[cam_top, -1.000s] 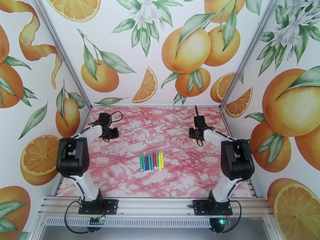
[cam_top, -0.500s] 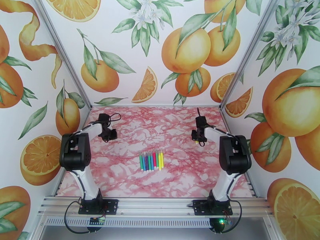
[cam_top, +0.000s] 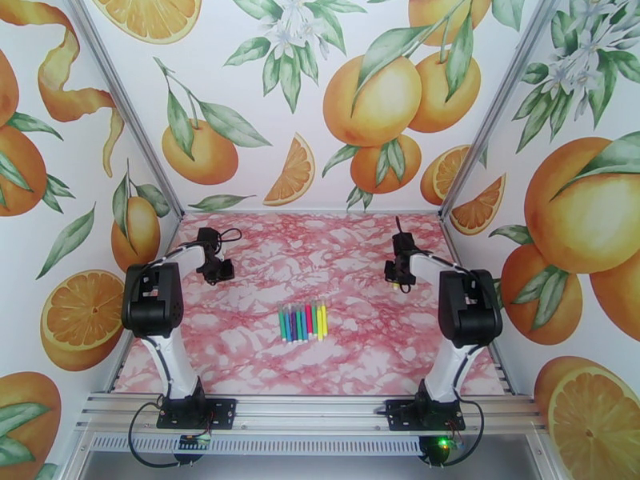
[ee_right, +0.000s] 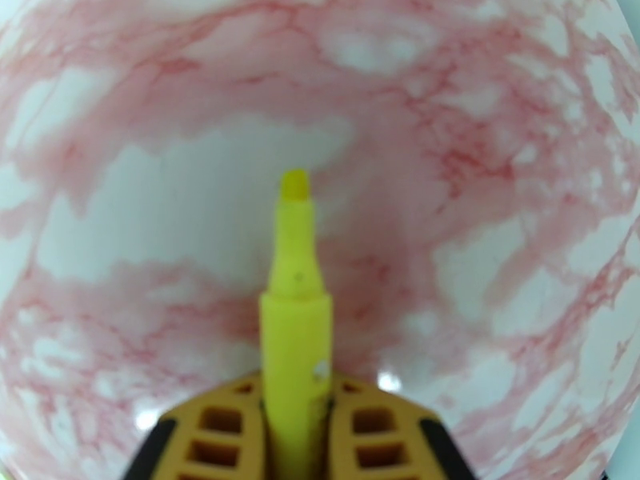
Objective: Open the pen caps
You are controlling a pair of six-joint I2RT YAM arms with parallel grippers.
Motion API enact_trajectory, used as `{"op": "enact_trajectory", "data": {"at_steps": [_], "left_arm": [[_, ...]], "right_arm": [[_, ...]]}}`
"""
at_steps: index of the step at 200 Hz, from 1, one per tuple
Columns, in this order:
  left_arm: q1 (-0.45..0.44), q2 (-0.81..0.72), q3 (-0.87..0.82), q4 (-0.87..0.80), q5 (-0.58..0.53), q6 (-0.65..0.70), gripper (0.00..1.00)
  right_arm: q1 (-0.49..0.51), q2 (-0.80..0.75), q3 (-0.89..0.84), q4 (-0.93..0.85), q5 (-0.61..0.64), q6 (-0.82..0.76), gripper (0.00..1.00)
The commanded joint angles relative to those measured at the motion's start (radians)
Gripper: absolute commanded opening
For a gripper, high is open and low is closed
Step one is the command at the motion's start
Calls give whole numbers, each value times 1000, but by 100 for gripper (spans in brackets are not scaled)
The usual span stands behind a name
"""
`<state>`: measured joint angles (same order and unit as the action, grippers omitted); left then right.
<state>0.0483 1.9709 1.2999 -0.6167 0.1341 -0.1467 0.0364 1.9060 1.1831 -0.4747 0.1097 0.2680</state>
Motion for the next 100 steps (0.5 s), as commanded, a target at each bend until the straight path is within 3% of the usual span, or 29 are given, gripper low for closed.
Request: {"op": "enact_trajectory", "data": {"at_steps": [1,100], "left_arm": [[11,19,22,-17,10,12,22],[33,-15,-1,-14,22,6,28]], "right_arm": [[-10,19,25,-25,31,-8,20],[-17,16,17,-33,45,-21,28]]}}
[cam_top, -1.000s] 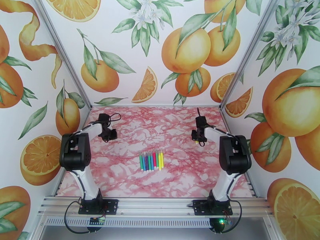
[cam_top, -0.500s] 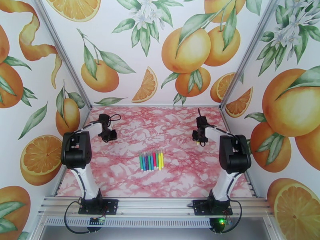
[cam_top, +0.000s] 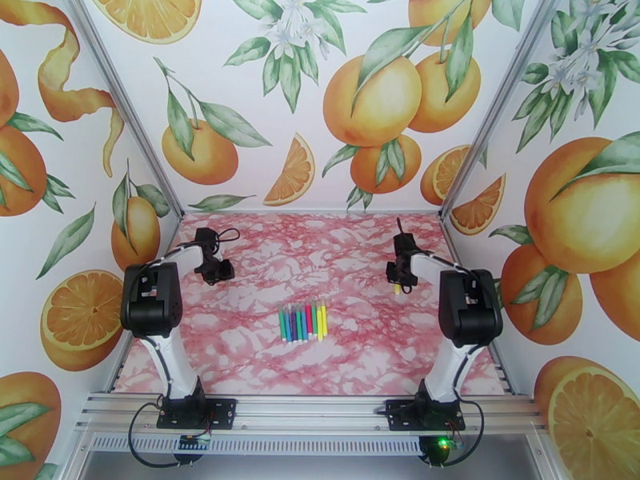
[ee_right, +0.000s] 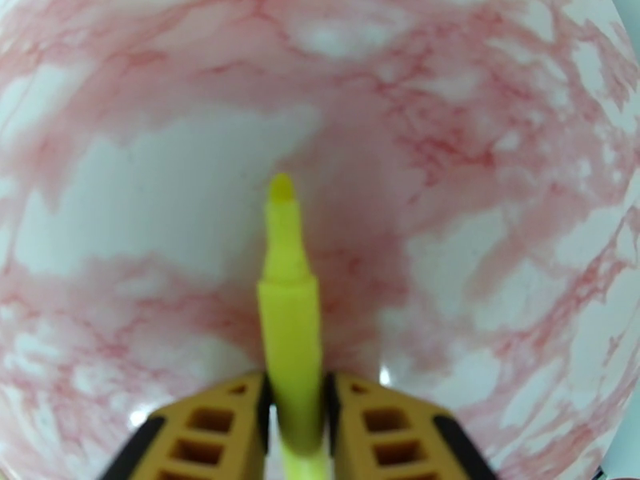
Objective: Open the pen caps
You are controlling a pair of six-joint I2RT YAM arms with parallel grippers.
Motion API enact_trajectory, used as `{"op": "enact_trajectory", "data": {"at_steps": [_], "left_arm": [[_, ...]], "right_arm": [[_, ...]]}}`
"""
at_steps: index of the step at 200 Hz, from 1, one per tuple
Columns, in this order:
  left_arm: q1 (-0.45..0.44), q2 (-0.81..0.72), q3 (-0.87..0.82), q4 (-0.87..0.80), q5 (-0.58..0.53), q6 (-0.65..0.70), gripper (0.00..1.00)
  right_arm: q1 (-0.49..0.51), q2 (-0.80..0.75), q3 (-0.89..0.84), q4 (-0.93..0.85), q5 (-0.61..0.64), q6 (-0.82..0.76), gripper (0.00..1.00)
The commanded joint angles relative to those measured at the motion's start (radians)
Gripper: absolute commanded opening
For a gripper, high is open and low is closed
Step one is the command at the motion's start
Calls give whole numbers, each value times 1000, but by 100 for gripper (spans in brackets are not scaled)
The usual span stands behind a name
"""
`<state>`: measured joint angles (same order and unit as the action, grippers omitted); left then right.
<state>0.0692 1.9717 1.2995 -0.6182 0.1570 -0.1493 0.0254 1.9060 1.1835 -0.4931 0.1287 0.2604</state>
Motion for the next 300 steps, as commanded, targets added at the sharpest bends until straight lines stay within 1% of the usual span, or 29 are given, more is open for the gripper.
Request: {"op": "enact_trajectory", "data": {"at_steps": [1,29,62,102,120,137,156,178,191,227,248,266,288,300], "left_arm": [[11,-18,-1,-12,-1,8,28],[13,-27,-3,-14,1,7,31],[12,-76,-27,6,6,4,48],[13,-146,-30,-13,16,-2,56],[13,-185,-32,-20,38,-4,59],[12,-226,-36,-22,64,-5,61],[7,-271,-42,-21,101,3,62],[-7,-338,-83,36,207,-25,62],[-28,-389,-124,90,241,-51,64],[-92,-481,-177,97,226,-53,67],[-119,-534,-240,124,241,-59,69],[-136,-582,-315,188,271,-86,71],[-148,-635,-417,312,294,-164,73],[-157,-656,-455,354,290,-183,75]], "right_arm": [[-6,16,17,-16,25,-13,28],[-5,-6,8,-14,33,-12,31],[-5,-58,-1,-24,19,-20,33],[7,-146,-8,-36,-34,-42,38],[34,-183,-5,-51,-18,-60,43],[71,-215,3,-70,-3,-75,48],[114,-253,6,-86,-17,-86,50],[177,-299,-11,-80,-81,-87,52],[215,-328,-33,-70,-122,-72,52],[319,-399,-103,-62,-189,-38,55],[385,-419,-137,-63,-213,-20,56],[430,-425,-170,-47,-238,2,57],[488,-425,-212,-6,-307,-6,60],[514,-417,-229,12,-322,8,60]]}}
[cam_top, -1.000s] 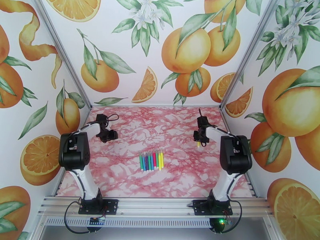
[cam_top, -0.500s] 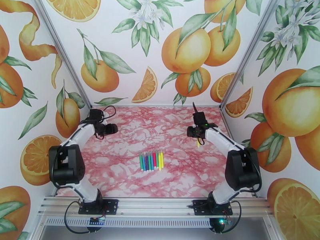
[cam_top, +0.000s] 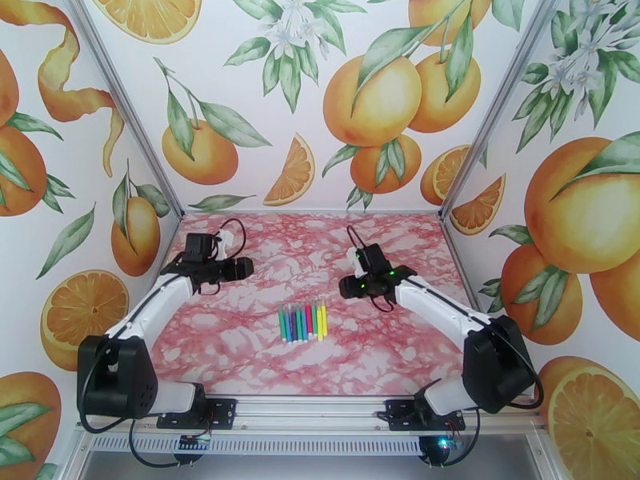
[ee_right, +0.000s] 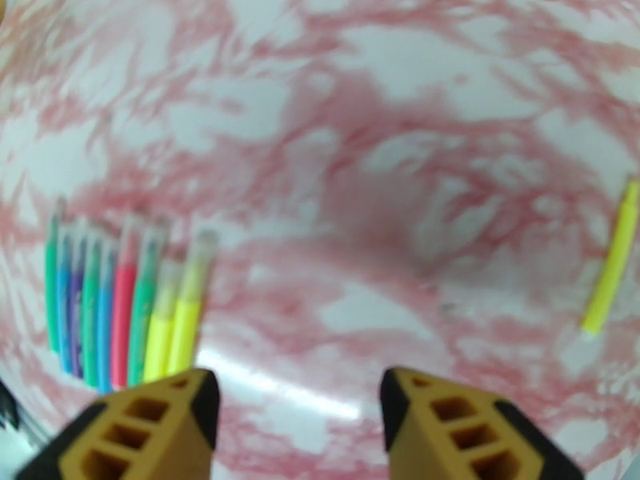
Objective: Open the pen caps
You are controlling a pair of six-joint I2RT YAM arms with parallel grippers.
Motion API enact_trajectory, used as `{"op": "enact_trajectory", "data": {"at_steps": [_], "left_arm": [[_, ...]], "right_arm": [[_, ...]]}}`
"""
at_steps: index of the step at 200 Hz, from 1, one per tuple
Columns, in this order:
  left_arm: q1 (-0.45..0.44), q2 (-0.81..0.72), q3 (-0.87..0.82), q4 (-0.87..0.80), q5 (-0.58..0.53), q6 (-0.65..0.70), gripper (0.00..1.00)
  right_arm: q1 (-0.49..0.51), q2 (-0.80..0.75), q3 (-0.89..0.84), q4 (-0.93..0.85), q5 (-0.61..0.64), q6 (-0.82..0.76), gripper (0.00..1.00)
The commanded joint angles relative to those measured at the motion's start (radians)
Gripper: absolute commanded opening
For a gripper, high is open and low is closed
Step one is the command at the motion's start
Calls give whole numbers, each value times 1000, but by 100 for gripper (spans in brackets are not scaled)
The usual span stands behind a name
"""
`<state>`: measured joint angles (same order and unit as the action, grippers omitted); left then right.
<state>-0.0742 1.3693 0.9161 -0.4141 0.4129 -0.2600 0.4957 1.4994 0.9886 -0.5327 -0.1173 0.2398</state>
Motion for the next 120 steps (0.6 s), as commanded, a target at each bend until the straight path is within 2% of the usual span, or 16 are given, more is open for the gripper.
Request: {"op": "enact_trajectory", "data": {"at_steps": [1,68,120], "left_arm": [[-13,-57,-73,152,33,-73,75],[-26,-102,-109,177,27,-63,83],[-27,-127,-115,175,26,-56,84]], "right_arm": [[45,-9,-35,52,-78,30,60],[140,43,-80,99,-48,131,61],[200,88,-88,130,27,219,55]]}}
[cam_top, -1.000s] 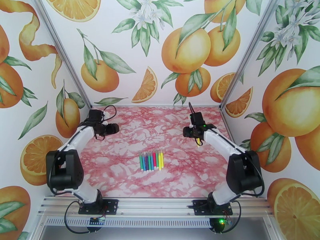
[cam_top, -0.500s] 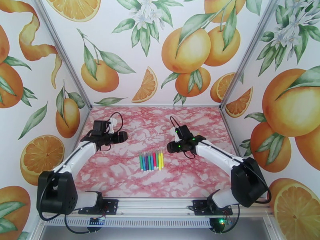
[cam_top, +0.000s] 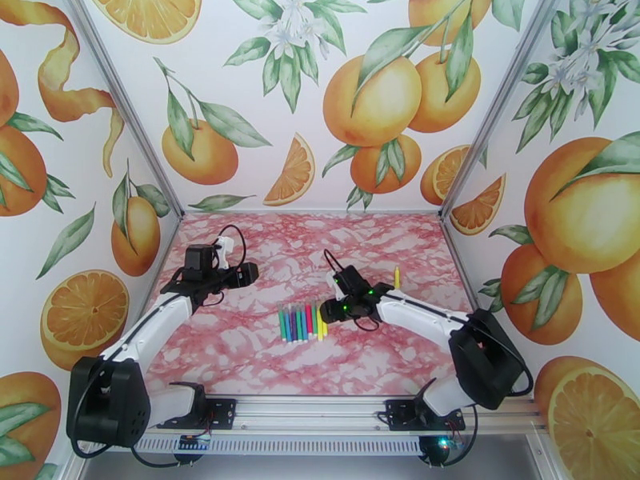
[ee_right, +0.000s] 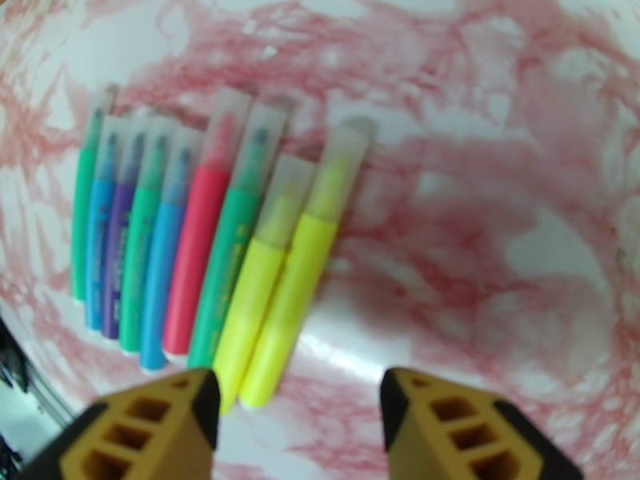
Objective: Open the pen caps
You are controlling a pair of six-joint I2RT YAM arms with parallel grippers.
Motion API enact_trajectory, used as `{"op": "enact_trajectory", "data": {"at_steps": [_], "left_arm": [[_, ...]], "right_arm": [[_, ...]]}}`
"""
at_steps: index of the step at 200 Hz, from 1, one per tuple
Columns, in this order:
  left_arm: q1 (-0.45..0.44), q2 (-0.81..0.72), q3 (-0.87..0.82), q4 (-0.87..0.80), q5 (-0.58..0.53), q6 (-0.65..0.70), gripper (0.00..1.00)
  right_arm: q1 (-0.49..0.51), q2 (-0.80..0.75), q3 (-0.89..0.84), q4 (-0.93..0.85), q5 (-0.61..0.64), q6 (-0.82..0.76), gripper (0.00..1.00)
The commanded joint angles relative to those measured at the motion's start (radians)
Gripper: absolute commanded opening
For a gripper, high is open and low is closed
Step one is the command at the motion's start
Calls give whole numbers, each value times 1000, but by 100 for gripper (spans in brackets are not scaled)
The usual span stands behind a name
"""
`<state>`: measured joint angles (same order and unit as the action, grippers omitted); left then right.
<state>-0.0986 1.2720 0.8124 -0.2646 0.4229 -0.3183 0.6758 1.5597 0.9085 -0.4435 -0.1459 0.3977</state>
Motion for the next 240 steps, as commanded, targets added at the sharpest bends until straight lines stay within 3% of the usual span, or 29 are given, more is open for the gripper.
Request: {"op": "enact_trajectory", "data": {"at_steps": [1,51,147,240], "left_arm": [[-2,-29,-12,25,16,2,84],[-3,-37,-9,22,20,13,84],[-3,-48,-16,13,7,18,84],[-4,-56,-20,10,7,22,84]], "right_arm": [[20,29,-8,41,58,62,55],[31,84,0,48,99,92,47],[46,122,-10,91,69,99,45],[69,155,16,52,127,91,40]]}}
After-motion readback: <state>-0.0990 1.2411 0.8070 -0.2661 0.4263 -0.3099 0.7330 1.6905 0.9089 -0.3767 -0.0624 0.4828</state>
